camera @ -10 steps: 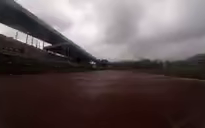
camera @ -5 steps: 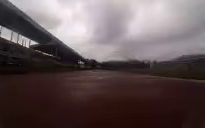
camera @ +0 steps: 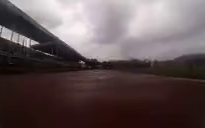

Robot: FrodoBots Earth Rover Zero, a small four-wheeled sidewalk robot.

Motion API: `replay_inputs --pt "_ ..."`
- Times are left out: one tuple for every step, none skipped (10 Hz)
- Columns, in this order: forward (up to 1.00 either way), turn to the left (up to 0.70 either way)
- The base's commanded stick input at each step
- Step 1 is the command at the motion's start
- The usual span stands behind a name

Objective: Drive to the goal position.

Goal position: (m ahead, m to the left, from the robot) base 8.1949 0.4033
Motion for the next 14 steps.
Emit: replay_inputs --pt "0.50 0.00" --pt "0.50 0.00" --pt "0.50 0.00" --pt "0.50 0.00" --pt "0.50 0.00" --pt "0.50 0.00" --pt "0.50 0.00" --pt "0.50 0.00" --pt "0.50 0.00" --pt "0.50 0.00" --pt "0.50 0.00" --pt "0.50 0.00" --pt "0.50 0.00" --pt "0.50 0.00"
